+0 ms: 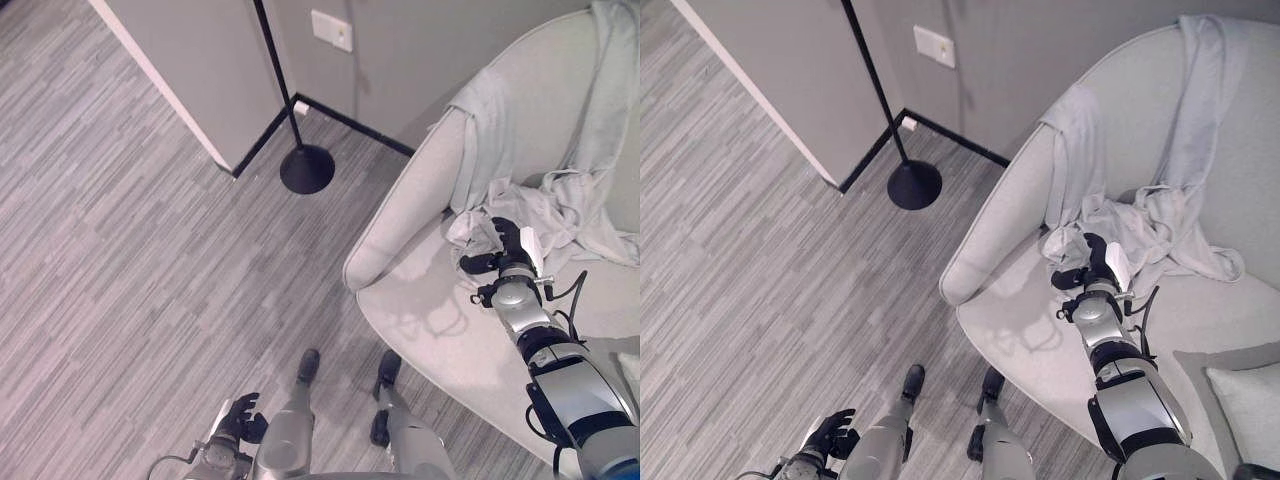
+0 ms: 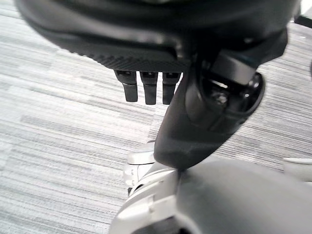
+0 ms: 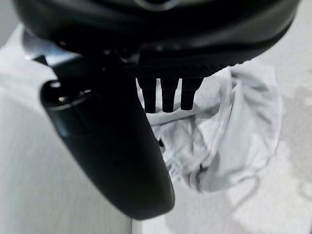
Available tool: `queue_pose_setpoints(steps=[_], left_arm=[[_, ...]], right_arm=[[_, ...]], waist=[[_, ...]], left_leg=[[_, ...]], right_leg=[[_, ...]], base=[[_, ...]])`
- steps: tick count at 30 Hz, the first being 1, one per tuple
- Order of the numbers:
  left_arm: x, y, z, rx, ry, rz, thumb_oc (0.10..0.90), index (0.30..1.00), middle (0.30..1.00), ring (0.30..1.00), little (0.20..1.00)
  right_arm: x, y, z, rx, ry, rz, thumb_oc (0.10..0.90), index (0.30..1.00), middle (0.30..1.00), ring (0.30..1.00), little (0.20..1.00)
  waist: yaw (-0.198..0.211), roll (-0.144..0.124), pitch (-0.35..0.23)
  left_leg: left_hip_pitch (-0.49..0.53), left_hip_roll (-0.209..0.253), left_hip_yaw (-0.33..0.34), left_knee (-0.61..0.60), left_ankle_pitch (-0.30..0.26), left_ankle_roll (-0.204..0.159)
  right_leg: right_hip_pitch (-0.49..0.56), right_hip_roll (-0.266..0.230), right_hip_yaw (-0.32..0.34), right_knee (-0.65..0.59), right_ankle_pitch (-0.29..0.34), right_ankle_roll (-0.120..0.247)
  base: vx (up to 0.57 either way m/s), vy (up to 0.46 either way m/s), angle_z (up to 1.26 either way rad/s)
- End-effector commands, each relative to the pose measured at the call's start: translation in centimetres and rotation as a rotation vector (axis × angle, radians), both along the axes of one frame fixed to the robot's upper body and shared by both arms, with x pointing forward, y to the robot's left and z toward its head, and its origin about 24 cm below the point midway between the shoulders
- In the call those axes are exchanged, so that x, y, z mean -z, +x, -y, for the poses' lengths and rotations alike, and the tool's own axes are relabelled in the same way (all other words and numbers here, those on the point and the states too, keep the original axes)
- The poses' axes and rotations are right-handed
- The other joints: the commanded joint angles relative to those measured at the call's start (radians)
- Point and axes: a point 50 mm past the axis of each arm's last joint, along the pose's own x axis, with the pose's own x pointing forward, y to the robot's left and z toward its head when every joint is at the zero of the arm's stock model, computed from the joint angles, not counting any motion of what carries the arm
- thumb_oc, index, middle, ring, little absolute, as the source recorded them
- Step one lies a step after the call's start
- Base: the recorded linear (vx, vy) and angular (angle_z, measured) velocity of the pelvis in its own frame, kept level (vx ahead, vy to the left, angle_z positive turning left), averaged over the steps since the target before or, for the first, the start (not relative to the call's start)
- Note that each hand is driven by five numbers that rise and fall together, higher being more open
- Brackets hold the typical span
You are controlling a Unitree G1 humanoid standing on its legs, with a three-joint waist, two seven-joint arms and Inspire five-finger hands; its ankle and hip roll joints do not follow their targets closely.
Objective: Hang the clothes on the sofa on the clothes rack.
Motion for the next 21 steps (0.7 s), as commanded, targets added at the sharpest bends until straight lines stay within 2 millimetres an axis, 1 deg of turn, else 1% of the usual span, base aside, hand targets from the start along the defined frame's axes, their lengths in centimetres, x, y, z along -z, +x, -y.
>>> queue_pose_setpoints(steps=[1, 2, 3, 4, 5, 6, 7, 8, 9, 11, 12, 13, 16, 17, 18, 19, 20, 21], left_arm=[[-0.2, 0.8, 2.6, 0.126, -0.033, 0.050, 0.800, 0.900, 0.900, 0.900, 0.900], [-0.6, 1.4, 3.3, 0.212, -0.021, 0.088, 0.800, 0.900, 0.900, 0.900, 0.900], [-0.6, 1.4, 3.3, 0.212, -0.021, 0.088, 0.800, 0.900, 0.900, 0.900, 0.900], [-1.0, 2.2, 3.8, 0.281, 0.001, 0.124, 0.800, 0.900, 0.900, 0.900, 0.900], [-1.0, 2.2, 3.8, 0.281, 0.001, 0.124, 0.800, 0.900, 0.900, 0.900, 0.900], [-1.2, 2.5, 4.1, 0.308, 0.010, 0.141, 0.800, 0.900, 0.900, 0.900, 0.900], [-1.3, 2.8, 4.4, 0.331, 0.024, 0.157, 0.800, 0.900, 0.900, 0.900, 0.900], [-1.3, 2.8, 4.4, 0.331, 0.024, 0.157, 0.800, 0.900, 0.900, 0.900, 0.900], [-1.3, 2.9, 4.6, 0.343, 0.032, 0.165, 0.800, 0.900, 0.900, 0.900, 0.900], [-1.5, 3.2, 4.8, 0.364, 0.042, 0.184, 0.800, 0.900, 0.900, 0.900, 0.900], [-1.6, 3.2, 4.8, 0.383, 0.062, 0.198, 0.800, 0.900, 0.900, 0.900, 0.900], [-1.6, 3.2, 4.8, 0.384, 0.063, 0.198, 0.800, 0.900, 0.900, 0.900, 0.900], [-1.8, 3.6, 4.5, 0.382, 0.091, 0.220, 0.800, 0.900, 0.900, 0.900, 0.900], [-2.0, 4.0, 4.5, 0.386, 0.094, 0.240, 0.800, 0.900, 0.900, 0.900, 0.900], [-2.0, 4.0, 4.5, 0.386, 0.094, 0.240, 0.800, 0.900, 0.900, 0.900, 0.900], [-2.1, 4.1, 4.6, 0.400, 0.097, 0.249, 0.800, 0.900, 0.900, 0.900, 0.900], [-2.3, 4.4, 4.8, 0.442, 0.104, 0.266, 0.800, 0.900, 0.900, 0.900, 0.900], [-2.3, 4.4, 4.8, 0.442, 0.104, 0.266, 0.800, 0.900, 0.900, 0.900, 0.900]], right_arm=[[-4.0, 1.4, 0.5, -0.014, -0.112, 0.167, 0.800, 0.900, 0.900, 0.900, 0.900], [-4.5, 1.4, 1.5, 0.036, -0.174, 0.162, 0.800, 0.900, 0.900, 0.900, 0.900], [-4.5, 1.4, 1.5, 0.036, -0.174, 0.162, 0.800, 0.900, 0.900, 0.900, 0.900], [-5.3, 1.1, 2.8, 0.101, -0.248, 0.173, 0.800, 0.900, 0.900, 0.900, 0.900], [-5.3, 1.1, 2.8, 0.101, -0.248, 0.173, 0.800, 0.900, 0.900, 0.900, 0.900], [-5.7, 0.9, 3.3, 0.126, -0.299, 0.186, 0.800, 0.900, 0.900, 0.900, 0.900], [-5.9, 0.4, 4.0, 0.153, -0.347, 0.218, 0.800, 0.900, 0.900, 0.900, 0.900], [-5.9, 0.4, 4.0, 0.154, -0.347, 0.217, 0.800, 0.900, 0.900, 0.900, 0.900], [-6.1, 0.0, 4.5, 0.171, -0.390, 0.233, 0.800, 0.900, 0.900, 0.900, 0.900], [-7.0, -0.3, 4.7, 0.175, -0.448, 0.294, 0.800, 0.900, 0.900, 0.900, 0.900], [-7.6, -0.7, 5.0, 0.188, -0.503, 0.344, 0.800, 0.900, 0.900, 0.900, 0.900], [-7.6, -0.7, 5.0, 0.189, -0.504, 0.343, 0.800, 0.900, 0.900, 0.900, 0.900], [-8.4, -1.0, 4.6, 0.178, -0.572, 0.420, 0.800, 0.900, 0.900, 0.900, 0.900], [-8.3, -1.0, 4.5, 0.162, -0.604, 0.406, 0.800, 0.900, 0.900, 0.900, 0.900], [-8.3, -1.0, 4.5, 0.162, -0.604, 0.406, 0.800, 0.900, 0.900, 0.900, 0.900], [-7.9, -1.0, 4.3, 0.142, -0.631, 0.376, 0.800, 0.900, 0.900, 0.900, 0.900], [-6.8, -0.9, 4.4, 0.119, -0.642, 0.300, 0.800, 0.900, 0.900, 0.900, 0.900], [-6.8, -0.9, 4.4, 0.118, -0.642, 0.300, 0.800, 0.900, 0.900, 0.900, 0.900]], waist=[[0.008, -0.026, -0.001], [0.020, -0.012, 0.006], [0.020, -0.012, 0.006], [0.026, -0.001, 0.013], [0.026, -0.001, 0.013], [0.025, 0.006, 0.017], [0.016, 0.014, 0.022], [0.017, 0.014, 0.021], [0.014, 0.021, 0.027], [0.009, 0.029, 0.032], [0.006, 0.036, 0.037], [0.007, 0.036, 0.036], [0.004, 0.040, 0.040], [0.004, 0.040, 0.043], [0.004, 0.040, 0.042], [0.003, 0.041, 0.046], [0.005, 0.048, 0.055], [0.005, 0.048, 0.055]], left_leg=[[0.030, 0.017, 0.038, -0.021, 0.033, -0.017], [0.012, 0.018, 0.034, -0.021, 0.046, -0.024], [0.012, 0.018, 0.034, -0.021, 0.046, -0.024], [-0.010, 0.016, 0.040, -0.021, 0.062, -0.031], [-0.010, 0.016, 0.040, -0.021, 0.062, -0.031], [-0.023, 0.015, 0.058, -0.021, 0.070, -0.031], [-0.040, 0.018, 0.095, -0.021, 0.077, -0.029], [-0.040, 0.018, 0.095, -0.021, 0.077, -0.029], [-0.047, 0.021, 0.117, -0.021, 0.081, -0.028], [-0.057, 0.025, 0.149, -0.021, 0.086, -0.025], [-0.066, 0.026, 0.163, -0.021, 0.088, -0.024], [-0.066, 0.026, 0.163, -0.021, 0.088, -0.024], [-0.077, 0.024, 0.165, -0.021, 0.090, -0.026], [-0.084, 0.023, 0.163, -0.021, 0.092, -0.027], [-0.085, 0.023, 0.162, -0.021, 0.093, -0.027], [-0.088, 0.022, 0.162, -0.021, 0.094, -0.027], [-0.093, 0.020, 0.164, -0.021, 0.097, -0.028], [-0.094, 0.020, 0.164, -0.021, 0.097, -0.028]], right_leg=[[0.042, -0.064, 0.031, 0.179, -0.197, 0.053], [0.027, -0.066, 0.018, 0.187, -0.202, 0.053], [0.026, -0.066, 0.017, 0.187, -0.202, 0.053], [0.013, -0.071, 0.002, 0.192, -0.206, 0.054], [0.013, -0.071, 0.002, 0.192, -0.206, 0.054], [0.009, -0.076, -0.008, 0.192, -0.208, 0.055], [0.003, -0.082, -0.019, 0.194, -0.212, 0.055], [0.003, -0.082, -0.019, 0.194, -0.212, 0.055], [-0.001, -0.085, -0.025, 0.199, -0.215, 0.055], [-0.009, -0.090, -0.035, 0.207, -0.218, 0.054], [-0.021, -0.092, -0.041, 0.217, -0.221, 0.052], [-0.022, -0.092, -0.041, 0.217, -0.222, 0.052], [-0.044, -0.094, -0.042, 0.236, -0.226, 0.051], [-0.054, -0.095, -0.045, 0.241, -0.225, 0.051], [-0.054, -0.095, -0.045, 0.241, -0.226, 0.051], [-0.059, -0.096, -0.046, 0.245, -0.226, 0.051], [-0.067, -0.099, -0.045, 0.251, -0.226, 0.051], [-0.068, -0.099, -0.045, 0.251, -0.226, 0.051]], base=[[0.00, -0.045, 0.07], [0.00, -0.045, 0.11], [-0.01, -0.043, 0.21], [-0.01, -0.022, 0.21], [-0.01, -0.030, 0.23], [0.00, 0.006, 0.26], [-0.01, 0.006, 0.26], [-0.01, 0.015, 0.28], [0.00, -0.011, 0.27], [0.01, -0.027, 0.19], [0.01, -0.029, 0.04], [0.02, -0.033, 0.06], [0.01, -0.025, 0.07], [0.01, -0.034, 0.03], [0.01, -0.032, -0.02], [-0.01, -0.002, -0.04], [0.00, 0.000, 0.00], [0.00, 0.000, 0.00]])
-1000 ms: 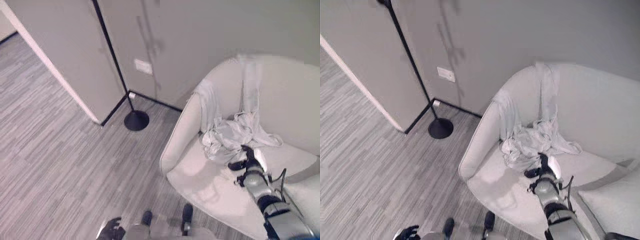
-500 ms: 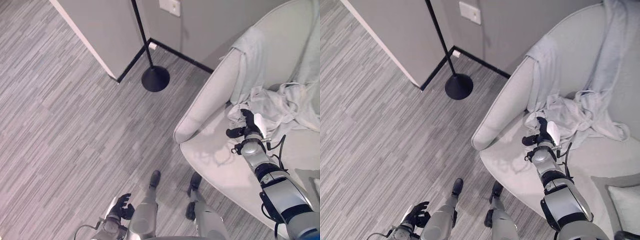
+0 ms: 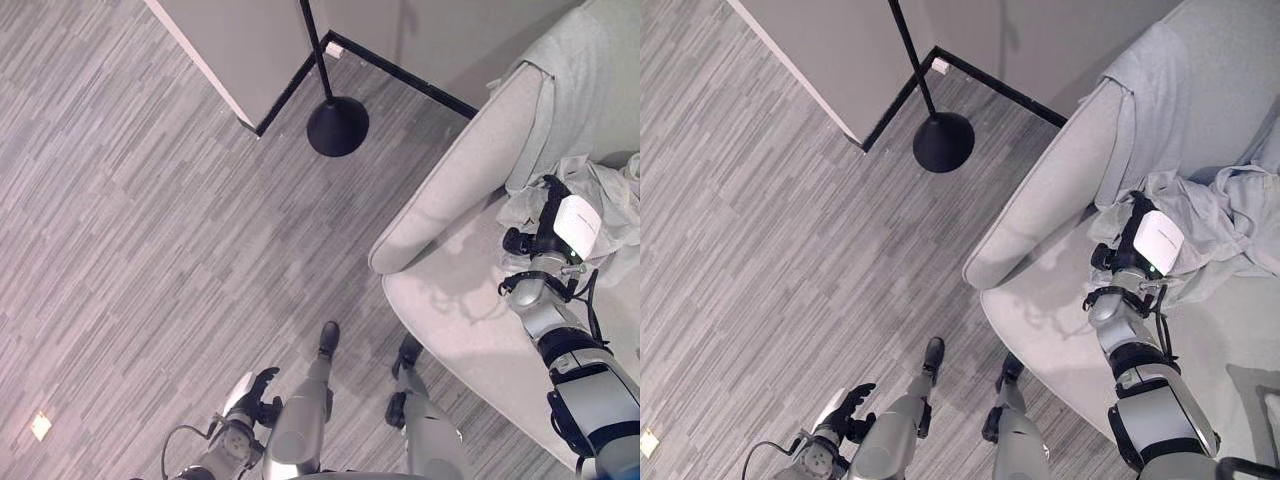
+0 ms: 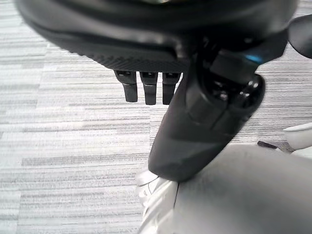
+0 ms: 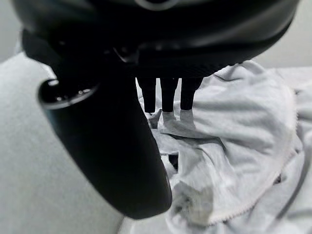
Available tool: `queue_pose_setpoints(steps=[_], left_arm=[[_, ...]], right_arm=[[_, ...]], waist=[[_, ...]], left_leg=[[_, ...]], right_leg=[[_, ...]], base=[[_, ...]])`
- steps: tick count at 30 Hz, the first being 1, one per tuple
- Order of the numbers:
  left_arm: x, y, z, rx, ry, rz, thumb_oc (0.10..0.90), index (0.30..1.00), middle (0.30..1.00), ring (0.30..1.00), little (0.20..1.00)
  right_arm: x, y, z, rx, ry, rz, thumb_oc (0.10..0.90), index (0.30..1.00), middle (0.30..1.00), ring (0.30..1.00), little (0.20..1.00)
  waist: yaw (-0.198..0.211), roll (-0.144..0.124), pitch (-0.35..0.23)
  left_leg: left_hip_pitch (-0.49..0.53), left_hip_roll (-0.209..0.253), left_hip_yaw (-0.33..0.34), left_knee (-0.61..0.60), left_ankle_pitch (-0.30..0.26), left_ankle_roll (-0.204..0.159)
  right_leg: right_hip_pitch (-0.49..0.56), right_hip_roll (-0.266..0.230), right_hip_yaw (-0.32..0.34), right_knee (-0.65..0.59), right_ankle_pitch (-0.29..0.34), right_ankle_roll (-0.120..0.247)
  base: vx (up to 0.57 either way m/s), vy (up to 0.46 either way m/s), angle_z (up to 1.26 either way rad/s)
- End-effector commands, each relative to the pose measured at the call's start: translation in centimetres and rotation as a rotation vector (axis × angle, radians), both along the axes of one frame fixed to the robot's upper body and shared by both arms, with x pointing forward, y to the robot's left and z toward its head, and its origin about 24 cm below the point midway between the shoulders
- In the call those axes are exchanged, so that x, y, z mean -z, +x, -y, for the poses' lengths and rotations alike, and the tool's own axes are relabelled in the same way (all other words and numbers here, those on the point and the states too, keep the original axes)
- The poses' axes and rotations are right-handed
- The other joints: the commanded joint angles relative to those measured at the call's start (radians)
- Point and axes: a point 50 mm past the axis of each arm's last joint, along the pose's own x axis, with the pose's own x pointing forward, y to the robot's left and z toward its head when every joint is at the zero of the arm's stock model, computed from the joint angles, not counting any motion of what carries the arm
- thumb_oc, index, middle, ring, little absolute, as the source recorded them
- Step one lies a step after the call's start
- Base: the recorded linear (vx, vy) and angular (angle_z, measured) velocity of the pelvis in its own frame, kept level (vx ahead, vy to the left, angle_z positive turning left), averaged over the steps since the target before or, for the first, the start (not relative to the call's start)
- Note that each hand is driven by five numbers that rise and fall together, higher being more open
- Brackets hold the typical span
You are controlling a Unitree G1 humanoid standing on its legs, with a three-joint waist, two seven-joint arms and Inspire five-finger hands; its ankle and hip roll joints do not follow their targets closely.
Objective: Hang the clothes on the sofa on the clothes rack.
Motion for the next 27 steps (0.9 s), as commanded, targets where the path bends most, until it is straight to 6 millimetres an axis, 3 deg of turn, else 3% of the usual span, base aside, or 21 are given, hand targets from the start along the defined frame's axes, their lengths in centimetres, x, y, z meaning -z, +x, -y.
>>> queue_pose_setpoints(steps=[1, 2, 4, 5, 7, 9, 12, 13, 14, 21, 23, 24, 26, 27], left_arm=[[-0.8, 1.2, 2.8, 0.164, -0.034, 0.076, 0.800, 0.900, 0.900, 0.900, 0.900], [-0.8, 1.2, 2.8, 0.163, -0.034, 0.077, 0.800, 0.900, 0.900, 0.900, 0.900], [-1.1, 1.4, 3.0, 0.185, -0.034, 0.093, 0.800, 0.900, 0.900, 0.900, 0.900], [-1.5, 1.8, 3.3, 0.210, -0.042, 0.118, 0.800, 0.900, 0.900, 0.900, 0.900], [-1.8, 2.0, 3.4, 0.221, -0.049, 0.134, 0.800, 0.900, 0.900, 0.900, 0.900], [-2.6, 2.6, 3.8, 0.268, -0.054, 0.184, 0.800, 0.900, 0.900, 0.900, 0.900], [-3.0, 2.8, 4.2, 0.294, -0.062, 0.207, 0.800, 0.900, 0.900, 0.900, 0.900], [-3.2, 2.9, 4.1, 0.292, -0.062, 0.213, 0.800, 0.900, 0.900, 0.900, 0.900], [-3.3, 3.0, 4.2, 0.295, -0.067, 0.215, 0.800, 0.900, 0.900, 0.900, 0.900], [-3.1, 3.0, 3.9, 0.286, -0.060, 0.199, 0.800, 0.900, 0.900, 0.900, 0.900], [-3.3, 3.4, 3.6, 0.301, -0.027, 0.218, 0.800, 0.900, 0.900, 0.900, 0.900], [-3.3, 3.4, 3.5, 0.302, -0.026, 0.217, 0.800, 0.900, 0.900, 0.900, 0.900], [-3.6, 4.0, 3.6, 0.315, -0.010, 0.241, 0.800, 0.900, 0.900, 0.900, 0.900], [-3.6, 3.9, 3.6, 0.316, -0.009, 0.240, 0.800, 0.900, 0.900, 0.900, 0.900]], right_arm=[[-0.4, 0.1, 1.4, 0.017, -0.107, -0.097, 0.800, 0.900, 0.900, 0.900, 0.900], [-0.4, 0.1, 1.4, 0.016, -0.107, -0.096, 0.800, 0.900, 0.900, 0.900, 0.900], [1.4, -0.1, 1.5, 0.040, -0.053, -0.211, 0.800, 0.900, 0.900, 0.900, 0.900], [2.3, -0.5, 2.2, 0.082, -0.034, -0.307, 0.800, 0.900, 0.900, 0.900, 0.900], [2.4, -0.7, 2.6, 0.103, -0.041, -0.349, 0.800, 0.900, 0.900, 0.900, 0.900], [1.7, -1.0, 4.1, 0.161, -0.048, -0.410, 0.800, 0.900, 0.900, 0.900, 0.900], [1.1, -1.3, 5.1, 0.199, -0.038, -0.441, 0.800, 0.900, 0.900, 0.900, 0.900], [0.8, -1.5, 5.6, 0.219, -0.012, -0.446, 0.689, 0.733, 0.733, 0.733, 0.733], [1.0, -2.0, 6.2, 0.241, 0.014, -0.471, 0.408, 0.312, 0.312, 0.312, 0.312], [3.4, -3.3, 6.2, 0.255, 0.182, -0.498, 0.400, 0.300, 0.300, 0.300, 0.300], [6.4, -4.6, 5.3, 0.247, 0.274, -0.533, 0.400, 0.300, 0.300, 0.300, 0.300], [6.5, -4.6, 5.3, 0.248, 0.275, -0.534, 0.400, 0.300, 0.300, 0.300, 0.300], [9.5, -6.5, 4.5, 0.268, 0.366, -0.574, 0.400, 0.300, 0.300, 0.300, 0.300], [9.6, -6.6, 4.4, 0.269, 0.368, -0.575, 0.400, 0.300, 0.300, 0.300, 0.300]], waist=[[0.013, -0.039, -0.021], [0.012, -0.039, -0.021], [0.016, -0.032, -0.018], [0.023, -0.014, -0.008], [0.024, -0.004, -0.002], [0.033, 0.031, 0.019], [0.045, 0.047, 0.022], [0.048, 0.054, 0.025], [0.053, 0.059, 0.028], [0.042, 0.063, 0.031], [0.026, 0.059, 0.034], [0.026, 0.058, 0.035], [0.013, 0.050, 0.031], [0.013, 0.049, 0.032]], left_leg=[[-0.023, 0.033, 0.114, -0.022, 0.049, -0.002], [-0.024, 0.033, 0.114, -0.022, 0.049, -0.002], [-0.021, 0.027, 0.105, -0.022, 0.028, -0.008], [-0.031, 0.019, 0.101, -0.022, 0.032, -0.009], [-0.040, 0.013, 0.100, -0.022, 0.035, -0.008], [-0.070, -0.002, 0.100, -0.022, 0.043, -0.007], [-0.091, -0.010, 0.101, -0.022, 0.047, -0.007], [-0.099, -0.014, 0.099, -0.022, 0.049, -0.007], [-0.104, -0.019, 0.095, -0.022, 0.048, -0.007], [-0.075, -0.032, 0.081, -0.022, 0.042, 0.007], [-0.045, -0.032, 0.078, -0.022, 0.036, 0.010], [-0.042, -0.032, 0.077, -0.022, 0.036, 0.010], [-0.015, -0.030, 0.074, -0.022, 0.029, 0.009], [-0.013, -0.030, 0.073, -0.022, 0.029, 0.009]], right_leg=[[-0.032, -0.076, 0.039, 0.229, -0.193, 0.064], [-0.033, -0.076, 0.039, 0.229, -0.193, 0.064], [-0.033, -0.078, 0.054, 0.235, -0.219, 0.072], [-0.050, -0.086, 0.053, 0.248, -0.223, 0.072], [-0.063, -0.091, 0.054, 0.255, -0.223, 0.074], [-0.114, -0.109, 0.062, 0.287, -0.224, 0.076], [-0.153, -0.118, 0.073, 0.309, -0.227, 0.077], [-0.168, -0.120, 0.078, 0.320, -0.227, 0.078], [-0.180, -0.124, 0.083, 0.332, -0.230, 0.078], [-0.152, -0.132, 0.082, 0.360, -0.250, 0.073], [-0.116, -0.133, 0.075, 0.361, -0.258, 0.071], [-0.112, -0.133, 0.074, 0.360, -0.258, 0.071], [-0.069, -0.135, 0.065, 0.352, -0.263, 0.070], [-0.066, -0.135, 0.064, 0.351, -0.263, 0.070]], base=[[-0.01, -0.003, 0.03], [0.00, 0.000, 0.00], [0.07, -0.027, 0.01], [0.07, -0.026, 0.05], [-0.04, 0.038, 0.01], [-0.07, 0.095, -0.02], [-0.05, 0.058, 0.11], [-0.04, 0.059, 0.10], [-0.03, 0.045, 0.07], [0.01, -0.013, 0.05], [0.04, -0.016, 0.22], [0.02, -0.022, 0.12], [0.01, -0.047, 0.08], [0.02, -0.050, 0.07]])
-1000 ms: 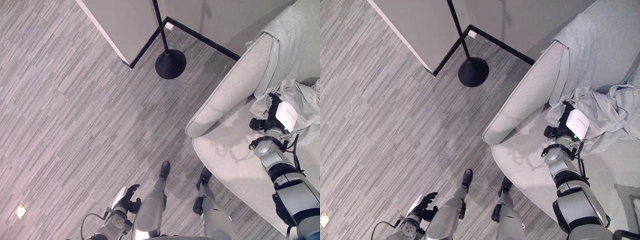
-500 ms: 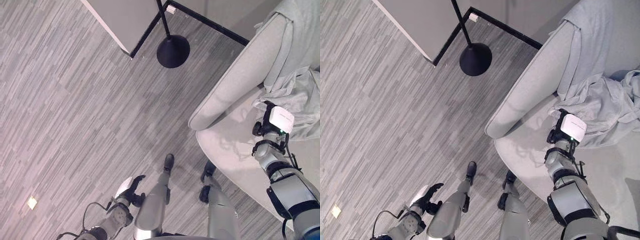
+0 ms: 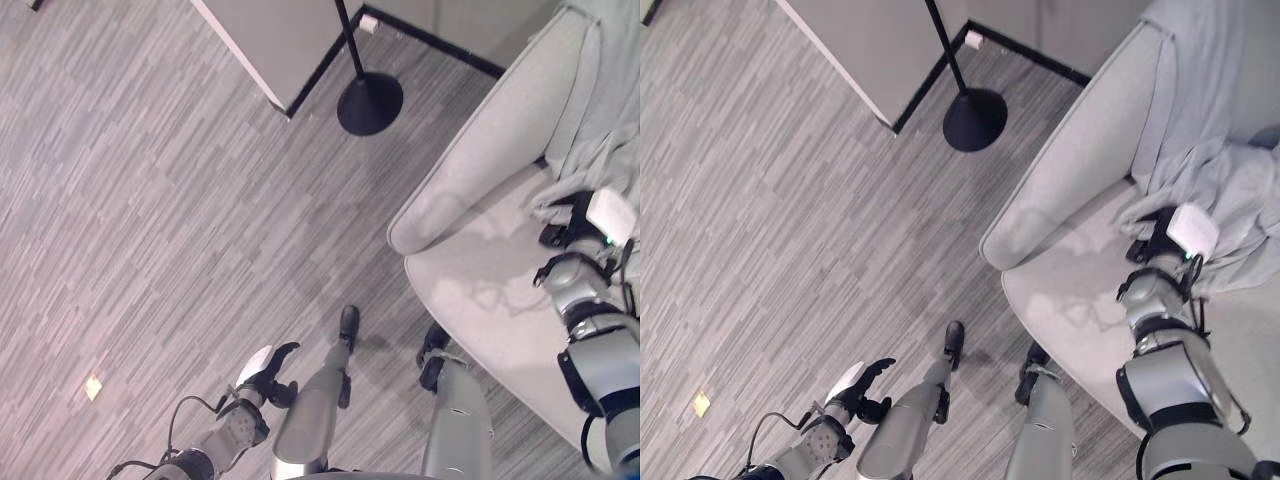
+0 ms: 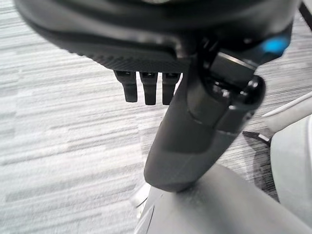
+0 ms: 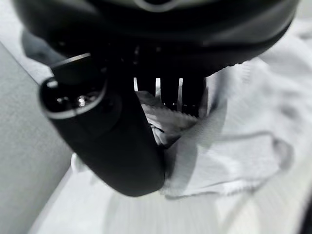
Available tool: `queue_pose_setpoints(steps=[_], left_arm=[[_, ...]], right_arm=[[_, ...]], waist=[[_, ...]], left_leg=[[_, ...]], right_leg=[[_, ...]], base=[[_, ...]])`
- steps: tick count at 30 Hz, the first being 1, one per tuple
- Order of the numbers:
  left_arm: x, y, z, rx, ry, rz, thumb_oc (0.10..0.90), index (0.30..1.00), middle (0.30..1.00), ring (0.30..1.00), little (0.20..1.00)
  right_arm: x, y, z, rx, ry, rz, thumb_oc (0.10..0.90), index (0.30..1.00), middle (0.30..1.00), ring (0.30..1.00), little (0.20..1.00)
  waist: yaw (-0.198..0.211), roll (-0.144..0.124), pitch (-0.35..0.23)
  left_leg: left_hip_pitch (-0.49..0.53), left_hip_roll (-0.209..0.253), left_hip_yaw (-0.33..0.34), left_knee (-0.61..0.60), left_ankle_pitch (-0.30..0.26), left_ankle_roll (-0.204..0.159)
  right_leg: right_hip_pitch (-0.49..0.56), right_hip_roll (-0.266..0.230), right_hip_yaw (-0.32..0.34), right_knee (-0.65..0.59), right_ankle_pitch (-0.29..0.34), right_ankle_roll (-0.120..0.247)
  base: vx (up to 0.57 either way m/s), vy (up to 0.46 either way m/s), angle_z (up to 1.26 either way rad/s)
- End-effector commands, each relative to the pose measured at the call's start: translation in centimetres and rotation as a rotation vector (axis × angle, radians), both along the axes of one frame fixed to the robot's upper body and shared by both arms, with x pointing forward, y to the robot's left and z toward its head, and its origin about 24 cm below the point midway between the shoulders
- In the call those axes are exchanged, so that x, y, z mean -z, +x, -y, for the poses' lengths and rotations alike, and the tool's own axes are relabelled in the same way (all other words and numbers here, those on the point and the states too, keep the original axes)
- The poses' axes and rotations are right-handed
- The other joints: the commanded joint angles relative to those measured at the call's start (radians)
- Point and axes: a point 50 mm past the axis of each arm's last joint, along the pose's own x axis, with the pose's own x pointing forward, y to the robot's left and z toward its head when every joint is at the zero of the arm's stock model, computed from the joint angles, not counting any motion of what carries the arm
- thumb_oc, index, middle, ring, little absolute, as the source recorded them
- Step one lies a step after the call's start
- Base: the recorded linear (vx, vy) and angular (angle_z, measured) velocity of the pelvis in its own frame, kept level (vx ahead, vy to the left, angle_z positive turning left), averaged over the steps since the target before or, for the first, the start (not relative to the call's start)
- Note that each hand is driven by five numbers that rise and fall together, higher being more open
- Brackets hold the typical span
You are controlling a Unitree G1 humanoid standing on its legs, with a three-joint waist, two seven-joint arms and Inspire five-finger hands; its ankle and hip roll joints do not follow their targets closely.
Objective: Hang the clothes on the sofa on the clothes rack.
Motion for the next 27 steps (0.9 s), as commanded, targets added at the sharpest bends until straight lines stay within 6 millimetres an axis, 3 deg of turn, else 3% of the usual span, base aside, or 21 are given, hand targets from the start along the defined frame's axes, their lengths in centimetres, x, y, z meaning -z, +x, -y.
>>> queue_pose_setpoints(steps=[1, 4, 5, 7, 8, 9, 11, 12, 13, 14, 15, 16, 18, 19, 20, 21, 23, 24, 25, 26, 27], left_arm=[[-1.3, 1.6, 2.4, 0.108, -0.035, 0.098, 0.800, 0.900, 0.900, 0.900, 0.900], [-1.2, 1.6, 2.4, 0.125, -0.014, 0.107, 0.800, 0.900, 0.900, 0.900, 0.900], [-0.9, 1.2, 2.3, 0.126, 0.004, 0.092, 0.800, 0.900, 0.900, 0.900, 0.900], [-0.6, 0.9, 2.1, 0.119, 0.015, 0.079, 0.800, 0.900, 0.900, 0.900, 0.900], [0.0, 0.4, 1.8, 0.091, 0.025, 0.048, 0.800, 0.900, 0.900, 0.900, 0.900], [0.0, 0.4, 1.7, 0.091, 0.026, 0.047, 0.800, 0.900, 0.900, 0.900, 0.900], [0.4, 0.0, 1.0, 0.033, 0.033, 0.024, 0.800, 0.900, 0.900, 0.900, 0.900], [0.5, -0.1, 0.7, 0.013, 0.032, 0.019, 0.800, 0.900, 0.900, 0.900, 0.900], [0.5, -0.2, 0.7, 0.011, 0.033, 0.017, 0.800, 0.900, 0.900, 0.900, 0.900], [0.5, -0.2, 0.1, -0.034, 0.020, 0.011, 0.800, 0.900, 0.900, 0.900, 0.900], [0.5, -0.3, 0.1, -0.034, 0.020, 0.011, 0.800, 0.900, 0.900, 0.900, 0.900], [0.5, -0.6, -0.5, -0.055, 0.011, 0.007, 0.800, 0.900, 0.900, 0.900, 0.900], [0.5, -1.0, -0.7, -0.051, 0.008, 0.001, 0.800, 0.900, 0.900, 0.900, 0.900], [0.5, -1.4, -1.1, -0.038, 0.010, -0.004, 0.800, 0.900, 0.900, 0.900, 0.900], [0.6, -2.2, -1.5, -0.026, 0.009, -0.029, 0.800, 0.900, 0.900, 0.900, 0.900], [0.6, -2.2, -1.5, -0.026, 0.009, -0.029, 0.800, 0.900, 0.900, 0.900, 0.900], [1.0, -3.0, -1.8, -0.037, 0.003, -0.063, 0.800, 0.900, 0.900, 0.900, 0.900], [1.0, -3.0, -1.8, -0.037, 0.004, -0.063, 0.800, 0.900, 0.900, 0.900, 0.900], [1.1, -3.4, -1.9, -0.040, -0.006, -0.078, 0.800, 0.900, 0.900, 0.900, 0.900], [1.1, -3.4, -1.9, -0.040, -0.006, -0.078, 0.800, 0.900, 0.900, 0.900, 0.900], [1.1, -3.6, -1.9, -0.042, -0.012, -0.085, 0.800, 0.900, 0.900, 0.900, 0.900]], right_arm=[[9.0, -6.6, 0.6, 0.130, 0.200, -0.340, 0.400, 0.300, 0.300, 0.300, 0.300], [11.0, -8.3, -0.1, 0.203, 0.341, -0.282, 0.400, 0.300, 0.300, 0.300, 0.300], [11.9, -8.8, -0.7, 0.273, 0.486, -0.177, 0.400, 0.300, 0.300, 0.300, 0.300], [12.3, -8.8, -1.3, 0.311, 0.592, -0.093, 0.400, 0.300, 0.300, 0.300, 0.300], [12.9, -8.2, -2.9, 0.367, 0.806, 0.075, 0.400, 0.300, 0.300, 0.300, 0.300], [12.9, -8.3, -2.9, 0.368, 0.807, 0.075, 0.400, 0.300, 0.300, 0.300, 0.300], [13.8, -7.2, -6.5, 0.372, 1.125, 0.291, 0.400, 0.300, 0.300, 0.300, 0.300], [14.0, -6.8, -8.0, 0.336, 1.216, 0.334, 0.400, 0.300, 0.300, 0.300, 0.300], [14.1, -6.9, -8.1, 0.337, 1.218, 0.332, 0.400, 0.300, 0.300, 0.300, 0.300], [13.4, -5.5, -11.6, 0.181, 1.411, 0.426, 0.400, 0.300, 0.300, 0.300, 0.300], [13.4, -5.5, -11.6, 0.181, 1.411, 0.426, 0.400, 0.300, 0.300, 0.300, 0.300], [11.4, -4.4, -13.7, -0.052, 1.495, 0.470, 0.400, 0.300, 0.300, 0.300, 0.300], [10.1, -3.9, -14.4, -0.170, 1.512, 0.489, 0.400, 0.300, 0.300, 0.300, 0.300], [8.7, -3.5, -14.9, -0.278, 1.526, 0.510, 0.400, 0.300, 0.300, 0.300, 0.300], [5.9, -2.9, -15.3, -0.445, 1.521, 0.570, 0.400, 0.300, 0.300, 0.300, 0.300], [6.0, -3.0, -15.3, -0.444, 1.521, 0.569, 0.400, 0.300, 0.300, 0.300, 0.300], [2.2, -2.5, -15.2, -0.597, 1.509, 0.697, 0.400, 0.300, 0.300, 0.300, 0.300], [2.2, -2.5, -15.2, -0.596, 1.509, 0.697, 0.400, 0.300, 0.300, 0.300, 0.300], [-0.3, -2.5, -15.0, -0.682, 1.507, 0.799, 0.400, 0.300, 0.300, 0.300, 0.300], [-0.3, -2.6, -15.0, -0.682, 1.506, 0.799, 0.400, 0.300, 0.300, 0.300, 0.300], [-2.4, -2.7, -14.7, -0.749, 1.485, 0.894, 0.400, 0.300, 0.300, 0.300, 0.300]], waist=[[-0.012, -0.015, 0.039], [-0.030, -0.028, 0.028], [-0.041, -0.034, 0.024], [-0.047, -0.042, 0.018], [-0.060, -0.061, 0.001], [-0.059, -0.062, 0.002], [-0.072, -0.092, -0.025], [-0.076, -0.105, -0.034], [-0.076, -0.107, -0.035], [-0.084, -0.136, -0.058], [-0.084, -0.136, -0.058], [-0.087, -0.161, -0.083], [-0.086, -0.171, -0.096], [-0.083, -0.183, -0.114], [-0.080, -0.200, -0.143], [-0.081, -0.201, -0.145], [-0.077, -0.216, -0.190], [-0.078, -0.217, -0.193], [-0.076, -0.224, -0.218], [-0.077, -0.224, -0.219], [-0.076, -0.231, -0.244]], left_leg=[[0.031, -0.003, -0.005, -0.037, 0.004, -0.047], [0.056, 0.009, -0.002, -0.037, 0.000, -0.050], [0.063, 0.018, 0.009, -0.037, 0.016, -0.046], [0.076, 0.024, 0.017, -0.037, 0.010, -0.047], [0.096, 0.035, 0.032, -0.037, 0.001, -0.049], [0.099, 0.035, 0.033, -0.037, 0.001, -0.049], [0.133, 0.048, 0.057, -0.037, -0.013, -0.052], [0.143, 0.051, 0.065, -0.037, -0.017, -0.052], [0.146, 0.052, 0.066, -0.037, -0.018, -0.052], [0.172, 0.059, 0.087, -0.037, -0.026, -0.052], [0.172, 0.059, 0.087, -0.037, -0.026, -0.052], [0.199, 0.066, 0.103, -0.037, -0.035, -0.050], [0.213, 0.069, 0.111, -0.037, -0.039, -0.050], [0.228, 0.072, 0.116, -0.037, -0.043, -0.049], [0.258, 0.073, 0.125, -0.037, -0.052, -0.046], [0.254, 0.072, 0.124, -0.037, -0.048, -0.045], [0.296, 0.072, 0.136, -0.037, -0.067, -0.044], [0.291, 0.071, 0.135, -0.037, -0.063, -0.042], [0.315, 0.070, 0.139, -0.037, -0.077, -0.042], [0.311, 0.069, 0.138, -0.037, -0.073, -0.040], [0.321, 0.067, 0.138, -0.037, -0.079, -0.039]], right_leg=[[0.198, 0.010, 0.037, -0.194, -0.002, 0.099], [0.242, 0.017, 0.026, -0.221, 0.005, 0.099], [0.257, 0.022, 0.013, -0.245, 0.040, 0.094], [0.275, 0.029, 0.016, -0.265, 0.047, 0.094], [0.306, 0.042, 0.029, -0.301, 0.057, 0.095], [0.309, 0.043, 0.030, -0.305, 0.059, 0.095], [0.354, 0.065, 0.047, -0.362, 0.082, 0.097], [0.367, 0.073, 0.052, -0.381, 0.091, 0.099], [0.371, 0.074, 0.054, -0.385, 0.093, 0.099], [0.399, 0.088, 0.073, -0.424, 0.114, 0.102], [0.400, 0.088, 0.073, -0.425, 0.114, 0.102], [0.426, 0.098, 0.087, -0.457, 0.131, 0.106], [0.443, 0.101, 0.090, -0.472, 0.137, 0.107], [0.459, 0.104, 0.093, -0.485, 0.140, 0.107], [0.491, 0.109, 0.102, -0.505, 0.146, 0.110], [0.488, 0.108, 0.101, -0.508, 0.151, 0.110], [0.530, 0.111, 0.109, -0.526, 0.150, 0.114], [0.526, 0.110, 0.108, -0.527, 0.155, 0.114], [0.551, 0.111, 0.112, -0.536, 0.154, 0.117], [0.548, 0.110, 0.111, -0.537, 0.158, 0.117], [0.560, 0.109, 0.109, -0.545, 0.162, 0.120]], base=[[0.01, -0.028, 0.08], [-0.02, -0.016, 0.12], [-0.08, 0.027, 0.18], [-0.03, 0.008, 0.17], [0.01, -0.010, 0.04], [0.02, -0.020, -0.08], [0.02, -0.017, -0.19], [0.01, -0.011, -0.27], [0.00, -0.003, -0.37], [0.00, 0.001, -0.38], [0.02, -0.010, -0.51], [0.03, -0.015, -0.37], [0.05, -0.014, -0.31], [0.10, -0.006, -0.17], [0.09, -0.002, -0.07], [0.09, 0.009, -0.06], [0.10, 0.022, -0.10], [0.11, 0.037, -0.09], [0.04, 0.026, -0.05], [0.08, 0.048, -0.05], [0.02, 0.030, -0.06]])
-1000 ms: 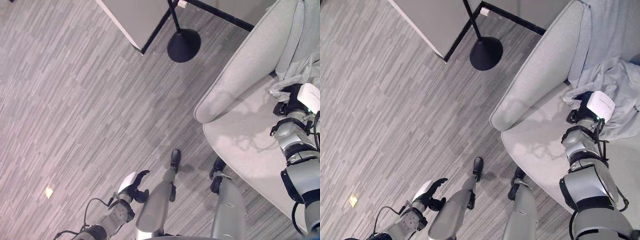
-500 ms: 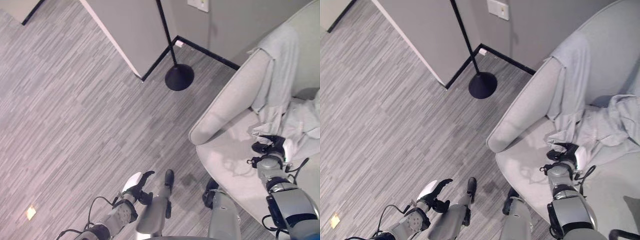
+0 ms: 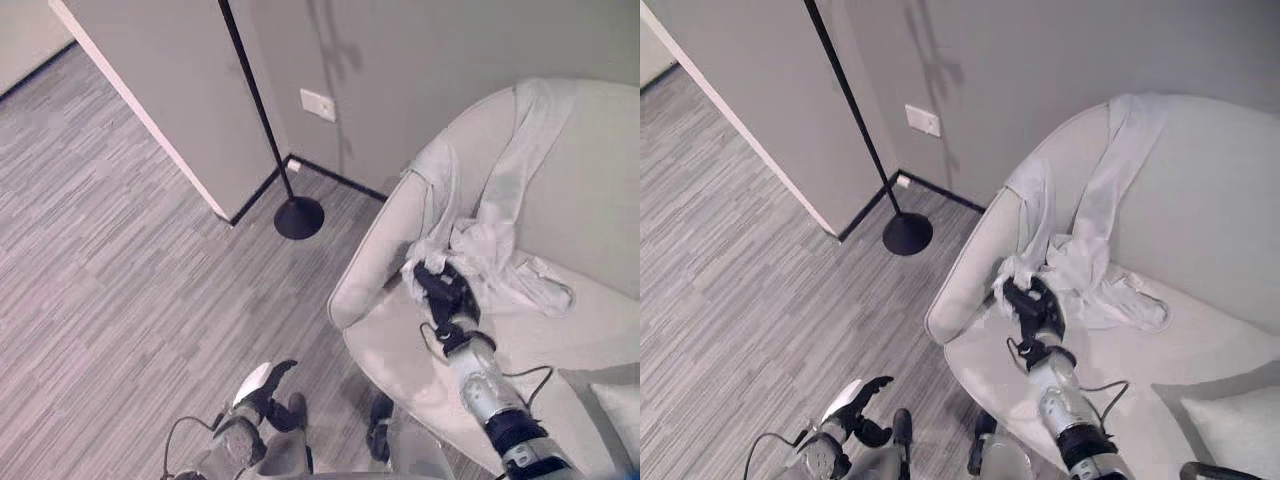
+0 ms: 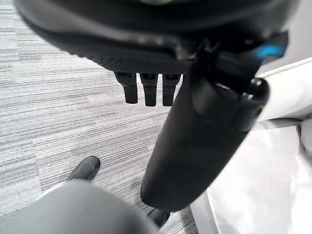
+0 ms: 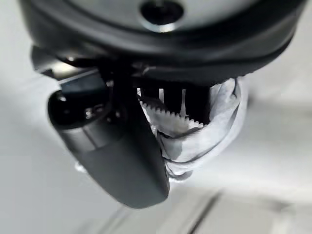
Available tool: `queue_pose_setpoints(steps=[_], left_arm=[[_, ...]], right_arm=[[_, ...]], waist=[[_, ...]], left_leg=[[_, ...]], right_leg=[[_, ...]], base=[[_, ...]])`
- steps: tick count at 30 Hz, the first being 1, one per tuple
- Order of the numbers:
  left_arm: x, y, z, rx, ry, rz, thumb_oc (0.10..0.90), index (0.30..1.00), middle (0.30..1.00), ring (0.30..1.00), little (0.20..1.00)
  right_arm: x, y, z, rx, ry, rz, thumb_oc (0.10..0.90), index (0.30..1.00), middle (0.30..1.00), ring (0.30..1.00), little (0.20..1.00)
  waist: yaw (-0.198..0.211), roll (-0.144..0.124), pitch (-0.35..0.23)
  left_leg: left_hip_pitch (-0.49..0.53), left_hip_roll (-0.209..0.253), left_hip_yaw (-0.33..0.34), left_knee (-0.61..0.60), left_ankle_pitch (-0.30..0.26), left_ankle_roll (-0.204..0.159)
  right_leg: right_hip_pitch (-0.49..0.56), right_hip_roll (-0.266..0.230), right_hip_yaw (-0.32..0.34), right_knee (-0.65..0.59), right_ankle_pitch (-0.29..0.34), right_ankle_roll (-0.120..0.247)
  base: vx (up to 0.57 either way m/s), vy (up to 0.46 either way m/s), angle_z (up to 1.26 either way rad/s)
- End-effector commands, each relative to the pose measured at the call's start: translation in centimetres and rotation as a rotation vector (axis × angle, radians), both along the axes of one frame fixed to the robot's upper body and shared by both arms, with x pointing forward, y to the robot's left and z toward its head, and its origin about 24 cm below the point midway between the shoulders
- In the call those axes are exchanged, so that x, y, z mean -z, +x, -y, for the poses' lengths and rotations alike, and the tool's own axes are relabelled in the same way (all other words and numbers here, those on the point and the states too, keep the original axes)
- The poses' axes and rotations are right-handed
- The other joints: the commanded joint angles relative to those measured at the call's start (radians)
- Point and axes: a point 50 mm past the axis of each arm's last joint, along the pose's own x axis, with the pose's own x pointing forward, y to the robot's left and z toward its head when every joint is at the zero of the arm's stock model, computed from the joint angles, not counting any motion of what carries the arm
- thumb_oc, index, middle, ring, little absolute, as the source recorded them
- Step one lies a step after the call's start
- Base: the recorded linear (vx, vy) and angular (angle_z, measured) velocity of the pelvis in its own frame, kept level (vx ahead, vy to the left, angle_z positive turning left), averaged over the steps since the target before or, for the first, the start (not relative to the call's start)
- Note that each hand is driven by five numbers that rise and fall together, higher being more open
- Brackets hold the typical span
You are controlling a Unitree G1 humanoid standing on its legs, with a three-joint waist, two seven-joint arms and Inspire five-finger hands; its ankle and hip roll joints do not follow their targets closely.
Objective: Hang the clothes on the sofa on the clothes rack.
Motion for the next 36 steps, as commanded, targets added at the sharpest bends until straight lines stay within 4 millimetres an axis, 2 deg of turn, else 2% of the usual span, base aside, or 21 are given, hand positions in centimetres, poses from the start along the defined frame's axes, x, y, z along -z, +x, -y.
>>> queue_pose_setpoints(steps=[1, 5, 8, 9, 11, 12, 14, 15, 19, 20, 21, 26, 30, 33, 34, 36], left_arm=[[-0.6, 0.5, -1.3, 0.022, 0.019, 0.043, 0.800, 0.900, 0.900, 0.900, 0.900], [-0.9, 0.6, -1.7, -0.046, -0.014, 0.052, 0.800, 0.900, 0.900, 0.900, 0.900], [-1.3, 0.9, -2.0, -0.179, -0.113, 0.062, 0.800, 0.900, 0.900, 0.900, 0.900], [-1.8, 1.2, -2.3, -0.292, -0.181, 0.083, 0.800, 0.900, 0.900, 0.900, 0.900], [-2.9, 2.3, -2.5, -0.353, -0.248, 0.144, 0.800, 0.900, 0.900, 0.900, 0.900], [-2.9, 2.3, -2.5, -0.353, -0.248, 0.144, 0.800, 0.900, 0.900, 0.900, 0.900], [-5.3, 4.2, -2.3, -0.393, -0.353, 0.266, 0.800, 0.900, 0.900, 0.900, 0.900], [-5.3, 4.2, -2.4, -0.395, -0.353, 0.267, 0.800, 0.900, 0.900, 0.900, 0.900], [-8.4, 6.1, -2.5, -0.410, -0.437, 0.413, 0.800, 0.900, 0.900, 0.900, 0.900], [-9.7, 6.8, -2.8, -0.414, -0.461, 0.476, 0.800, 0.900, 0.900, 0.900, 0.900], [-9.8, 6.9, -2.8, -0.415, -0.462, 0.478, 0.800, 0.900, 0.900, 0.900, 0.900], [-12.0, 7.5, -3.8, -0.443, -0.512, 0.575, 0.800, 0.900, 0.900, 0.900, 0.900], [-12.7, 7.6, -4.3, -0.442, -0.496, 0.605, 0.800, 0.900, 0.900, 0.900, 0.900], [-13.7, 7.9, -5.1, -0.442, -0.470, 0.651, 0.800, 0.900, 0.900, 0.900, 0.900], [-14.5, 8.2, -5.7, -0.441, -0.453, 0.693, 0.800, 0.900, 0.900, 0.900, 0.900], [-15.1, 8.4, -6.0, -0.442, -0.446, 0.723, 0.800, 0.900, 0.900, 0.900, 0.900]], right_arm=[[-6.7, 1.4, -1.0, -0.014, 0.069, 0.378, 0.400, 0.300, 0.300, 0.300, 0.300], [-11.7, 0.9, -1.1, -0.002, 0.085, 0.597, 0.400, 0.300, 0.300, 0.300, 0.300], [-15.1, 1.1, -1.2, -0.004, 0.046, 0.710, 0.400, 0.300, 0.300, 0.300, 0.300], [-17.8, 1.4, -1.5, -0.013, 0.011, 0.791, 0.400, 0.300, 0.300, 0.300, 0.300], [-21.2, 1.4, -1.9, -0.010, -0.047, 0.891, 0.400, 0.300, 0.300, 0.300, 0.300], [-21.2, 1.4, -1.9, -0.010, -0.047, 0.891, 0.400, 0.300, 0.300, 0.300, 0.300], [-25.2, 1.0, -2.6, 0.011, -0.108, 1.014, 0.400, 0.300, 0.300, 0.300, 0.300], [-25.3, 1.1, -2.6, 0.011, -0.108, 1.016, 0.400, 0.300, 0.300, 0.300, 0.300], [-30.1, 0.3, -3.4, 0.065, -0.126, 1.164, 0.400, 0.300, 0.300, 0.300, 0.300], [-32.0, 0.4, -3.3, 0.104, -0.158, 1.185, 0.400, 0.300, 0.300, 0.300, 0.300], [-32.1, 0.4, -3.3, 0.104, -0.158, 1.187, 0.400, 0.300, 0.300, 0.300, 0.300], [-37.6, 0.9, -3.7, 0.164, -0.146, 1.231, 0.400, 0.300, 0.300, 0.300, 0.300], [-39.9, 0.6, -4.0, 0.190, -0.132, 1.260, 0.400, 0.300, 0.300, 0.300, 0.300], [-41.7, 0.5, -4.1, 0.218, -0.110, 1.274, 0.400, 0.300, 0.300, 0.300, 0.300], [-43.2, 0.5, -4.1, 0.250, -0.113, 1.270, 0.400, 0.300, 0.300, 0.300, 0.300], [-43.9, 0.3, -4.2, 0.254, -0.110, 1.275, 0.400, 0.300, 0.300, 0.300, 0.300]], waist=[[0.025, -0.079, -0.082], [0.031, -0.095, -0.119], [0.041, -0.109, -0.143], [0.049, -0.120, -0.153], [0.055, -0.132, -0.162], [0.054, -0.133, -0.163], [0.063, -0.150, -0.180], [0.062, -0.150, -0.178], [0.075, -0.174, -0.198], [0.083, -0.186, -0.205], [0.083, -0.186, -0.202], [0.105, -0.219, -0.221], [0.113, -0.232, -0.228], [0.125, -0.244, -0.234], [0.139, -0.256, -0.239], [0.142, -0.259, -0.238]], left_leg=[[-0.012, -0.028, -0.011, -0.025, -0.017, -0.022], [0.000, -0.032, -0.007, -0.025, -0.029, -0.020], [0.009, -0.035, -0.007, -0.025, -0.035, -0.014], [0.019, -0.037, -0.004, -0.025, -0.039, -0.011], [0.025, -0.038, -0.004, -0.025, -0.043, -0.008], [0.024, -0.038, -0.005, -0.025, -0.042, -0.008], [0.032, -0.041, -0.005, -0.025, -0.048, -0.003], [0.033, -0.041, -0.004, -0.025, -0.048, -0.003], [0.046, -0.042, -0.005, -0.025, -0.056, 0.002], [0.051, -0.043, -0.008, -0.025, -0.061, 0.003], [0.051, -0.043, -0.007, -0.025, -0.061, 0.003], [0.063, -0.042, -0.015, -0.025, -0.069, 0.004], [0.067, -0.043, -0.021, -0.025, -0.073, 0.004], [0.066, -0.043, -0.029, -0.025, -0.075, 0.004], [0.064, -0.045, -0.037, -0.025, -0.075, 0.003], [0.062, -0.045, -0.041, -0.025, -0.074, 0.003]], right_leg=[[0.143, -0.052, 0.065, -0.252, 0.110, 0.096], [0.155, -0.055, 0.068, -0.261, 0.118, 0.102], [0.162, -0.056, 0.074, -0.264, 0.124, 0.106], [0.172, -0.057, 0.080, -0.265, 0.126, 0.107], [0.176, -0.058, 0.082, -0.264, 0.130, 0.109], [0.175, -0.058, 0.082, -0.264, 0.130, 0.109], [0.180, -0.059, 0.087, -0.263, 0.132, 0.111], [0.180, -0.060, 0.088, -0.263, 0.132, 0.112], [0.192, -0.060, 0.091, -0.262, 0.134, 0.113], [0.196, -0.061, 0.089, -0.261, 0.134, 0.115], [0.196, -0.061, 0.090, -0.261, 0.134, 0.116], [0.211, -0.060, 0.088, -0.260, 0.134, 0.119], [0.218, -0.058, 0.082, -0.260, 0.132, 0.122], [0.223, -0.057, 0.076, -0.261, 0.130, 0.123], [0.226, -0.056, 0.068, -0.262, 0.129, 0.125], [0.227, -0.057, 0.065, -0.262, 0.129, 0.126]], base=[[0.05, 0.045, -0.06], [0.00, 0.043, -0.01], [0.01, 0.047, -0.04], [0.01, 0.041, -0.05], [-0.01, 0.031, -0.07], [-0.01, 0.020, -0.07], [-0.01, 0.024, -0.09], [-0.02, 0.024, -0.10], [0.00, 0.018, -0.05], [0.00, 0.000, 0.00], [0.00, 0.009, -0.03], [0.00, 0.000, 0.00], [0.01, -0.003, 0.01], [0.02, -0.008, 0.08], [0.01, -0.016, 0.10], [0.00, -0.012, 0.13]])
